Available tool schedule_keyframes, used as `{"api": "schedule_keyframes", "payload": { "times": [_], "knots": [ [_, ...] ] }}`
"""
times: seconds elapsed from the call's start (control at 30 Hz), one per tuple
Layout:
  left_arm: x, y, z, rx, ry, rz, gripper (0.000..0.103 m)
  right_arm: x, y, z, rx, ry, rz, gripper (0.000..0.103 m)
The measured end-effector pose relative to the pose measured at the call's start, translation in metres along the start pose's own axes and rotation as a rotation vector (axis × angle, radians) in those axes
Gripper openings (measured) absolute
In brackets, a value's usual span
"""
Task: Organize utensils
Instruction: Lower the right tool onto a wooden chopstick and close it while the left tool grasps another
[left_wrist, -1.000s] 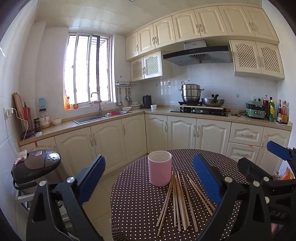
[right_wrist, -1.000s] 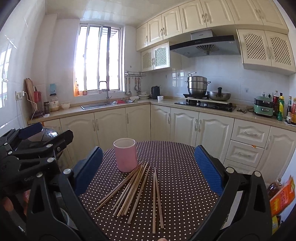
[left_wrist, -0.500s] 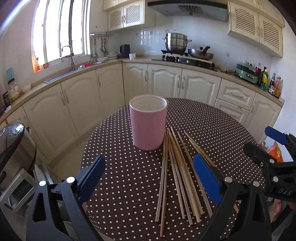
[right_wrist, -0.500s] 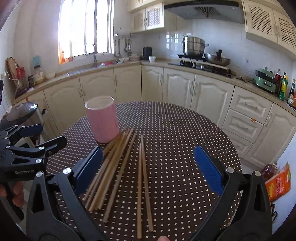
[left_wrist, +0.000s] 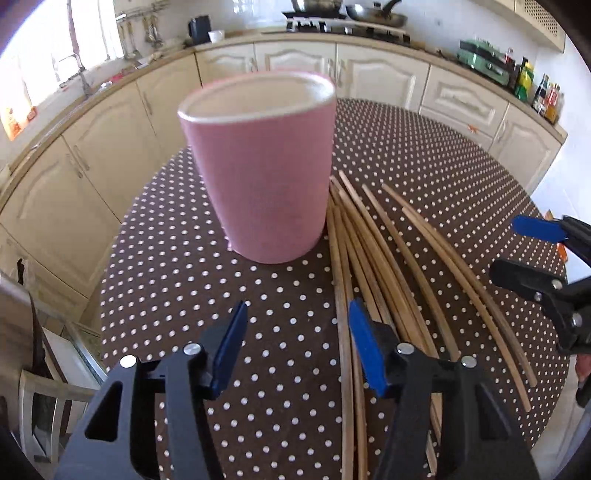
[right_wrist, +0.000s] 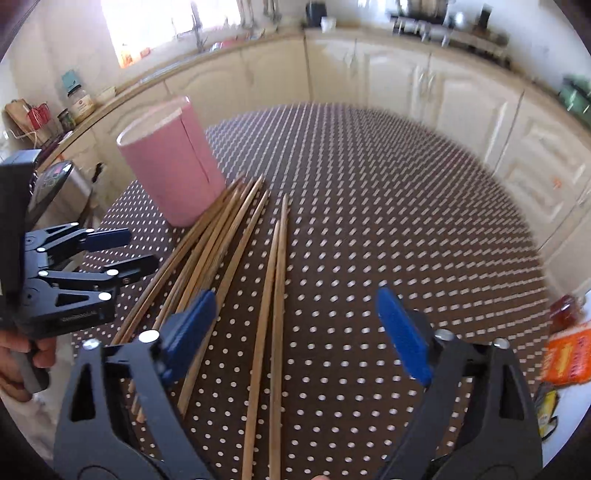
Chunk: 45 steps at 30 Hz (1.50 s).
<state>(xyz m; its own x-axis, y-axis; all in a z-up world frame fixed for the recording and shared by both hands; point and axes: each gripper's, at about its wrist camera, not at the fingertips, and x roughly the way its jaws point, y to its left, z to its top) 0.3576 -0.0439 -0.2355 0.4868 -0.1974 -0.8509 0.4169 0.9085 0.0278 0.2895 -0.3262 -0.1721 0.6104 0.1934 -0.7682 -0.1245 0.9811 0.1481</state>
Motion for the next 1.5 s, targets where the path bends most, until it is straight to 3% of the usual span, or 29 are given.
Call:
{"api": "schedule_keyframes", "payload": {
  "times": [0.13,0.33,0.47,0.67,0.87,1.1,1.17,1.2,1.27,1.5],
  "knots": [
    [0.017,-0.001,0.011,0.011,0.031,-0.008,0.054,0.01,-0.006,0.006,-0.008,0.074,0.028,0.059],
    [0.028,-0.007,0.02,0.036,0.083,-0.001,0.054,0.02,-0.003,0.015,-0.047,0.16,0.043,0.049],
    [0.03,-0.01,0.028,0.015,0.108,-0.01,0.053,0.033,0.009,0.025,-0.075,0.209,0.04,0.036],
    [0.039,-0.015,0.046,0.005,0.144,-0.02,0.033,0.049,0.02,0.039,-0.108,0.289,0.001,0.035],
    [0.053,-0.018,0.072,0.001,0.191,-0.009,0.031,0.059,0.029,0.054,-0.132,0.355,-0.025,0.034],
    [0.066,-0.032,0.09,-0.013,0.213,-0.02,0.013,0.059,0.025,0.054,-0.123,0.396,-0.008,0.029],
    [0.066,-0.031,0.083,-0.018,0.216,-0.022,0.008,0.06,0.027,0.056,-0.128,0.395,-0.026,0.026],
    [0.066,-0.033,0.082,-0.02,0.22,-0.026,0.007,0.062,0.028,0.056,-0.132,0.401,-0.031,0.026],
    [0.067,-0.036,0.084,-0.019,0.227,-0.019,0.007,0.065,0.031,0.058,-0.154,0.409,-0.067,0.016],
    [0.068,-0.046,0.087,-0.029,0.227,-0.019,0.006,0.077,0.041,0.068,-0.173,0.421,-0.1,0.007]
  ]
}}
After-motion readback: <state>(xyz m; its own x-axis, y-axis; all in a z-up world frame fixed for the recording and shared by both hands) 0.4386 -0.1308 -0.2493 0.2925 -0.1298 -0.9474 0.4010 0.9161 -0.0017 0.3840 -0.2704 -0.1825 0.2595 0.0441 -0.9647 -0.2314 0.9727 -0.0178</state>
